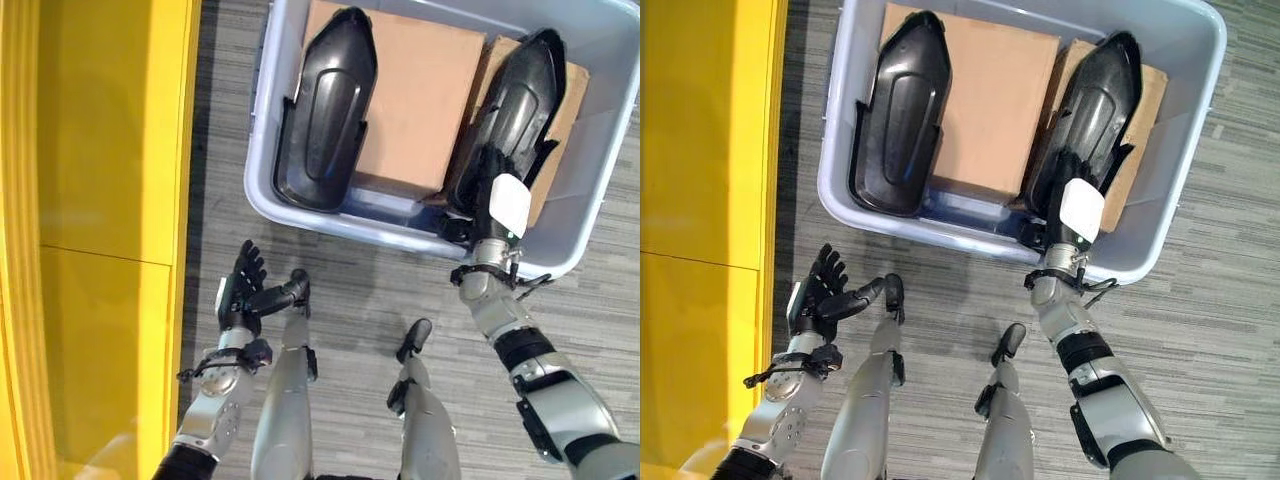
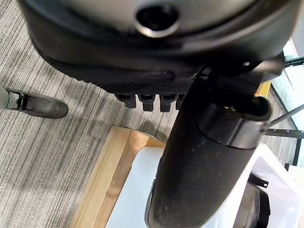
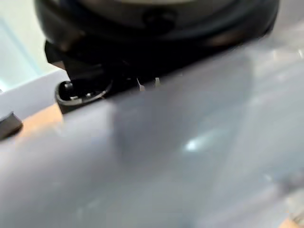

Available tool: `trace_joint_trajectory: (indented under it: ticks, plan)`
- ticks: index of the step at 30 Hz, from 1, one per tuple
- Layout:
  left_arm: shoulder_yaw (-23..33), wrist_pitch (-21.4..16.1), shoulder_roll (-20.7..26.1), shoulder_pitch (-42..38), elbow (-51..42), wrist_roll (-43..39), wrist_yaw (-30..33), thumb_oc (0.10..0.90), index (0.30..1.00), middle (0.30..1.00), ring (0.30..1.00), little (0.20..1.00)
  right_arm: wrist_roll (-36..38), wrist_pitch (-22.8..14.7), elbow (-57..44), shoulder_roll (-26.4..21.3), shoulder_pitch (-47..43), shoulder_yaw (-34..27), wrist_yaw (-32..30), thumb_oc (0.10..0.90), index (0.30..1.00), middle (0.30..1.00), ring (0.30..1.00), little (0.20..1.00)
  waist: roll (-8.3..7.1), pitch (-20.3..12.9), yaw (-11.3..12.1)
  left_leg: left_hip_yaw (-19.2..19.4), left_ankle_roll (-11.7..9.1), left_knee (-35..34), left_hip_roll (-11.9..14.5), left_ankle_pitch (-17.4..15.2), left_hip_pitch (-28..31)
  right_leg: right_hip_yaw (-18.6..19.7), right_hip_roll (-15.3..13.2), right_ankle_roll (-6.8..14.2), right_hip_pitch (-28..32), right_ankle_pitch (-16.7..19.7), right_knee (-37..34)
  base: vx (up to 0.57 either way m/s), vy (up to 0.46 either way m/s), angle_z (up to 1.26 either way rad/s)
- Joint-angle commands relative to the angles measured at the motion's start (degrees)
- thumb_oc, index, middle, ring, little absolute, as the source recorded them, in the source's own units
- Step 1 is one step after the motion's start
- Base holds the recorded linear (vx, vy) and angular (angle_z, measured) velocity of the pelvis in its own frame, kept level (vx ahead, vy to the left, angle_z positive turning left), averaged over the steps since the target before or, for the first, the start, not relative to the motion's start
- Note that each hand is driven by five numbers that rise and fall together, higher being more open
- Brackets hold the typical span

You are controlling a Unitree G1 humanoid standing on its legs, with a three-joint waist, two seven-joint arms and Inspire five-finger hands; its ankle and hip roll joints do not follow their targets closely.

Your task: Move parts from the plastic box to the shelf.

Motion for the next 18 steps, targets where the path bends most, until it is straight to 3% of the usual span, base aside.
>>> trace_joint_trajectory:
  ticks: [1, 10, 18]
  plan:
    - [0.28, -4.01, 0.59, 1.65, -4.8, 0.57, -1.39, 0.9, 1.0, 1.0, 1.0, 1.0, 0.05, -1.14, 1.82, -2.35, 0.19, 3.22, 4.4, 0.4, 0.3, 0.3, 0.3, 0.3, 2.28, -0.2, 0.19, -0.74, -0.44, -1.47, 0.55, -5.24, 5.75, 2.77, -0.95, 0.27, -1.14, 3.97, 2.26, 0.0, 0.0, 0.0]
    - [0.87, -3.39, 0.04, 1.27, -3.92, 0.55, -1.1, 0.9, 1.0, 1.0, 1.0, 1.0, 0.51, -1.7, 0.5, 0.07, 4.47, 2.85, 4.86, 0.4, 0.3, 0.3, 0.3, 0.3, 1.66, -0.2, -0.4, -0.64, -0.44, -1.47, 0.77, -5.27, 7.21, 2.9, -0.81, 0.21, 0.25, 4.11, 2.14, 0.0, 0.0, 0.0]
    - [2.08, -3.24, -0.2, 0.85, -3.73, 0.24, -0.35, 0.9, 1.0, 1.0, 1.0, 1.0, -0.75, -2.32, -7.53, -0.43, 9.82, 0.77, 4.88, 0.4, 0.3, 0.3, 0.3, 0.3, 0.72, -0.2, -1.16, -0.38, -0.72, -1.47, 1.39, -5.46, 10.87, 2.91, -0.51, 0.29, 3.46, 4.21, 1.81, 0.0, 0.0, 0.0]
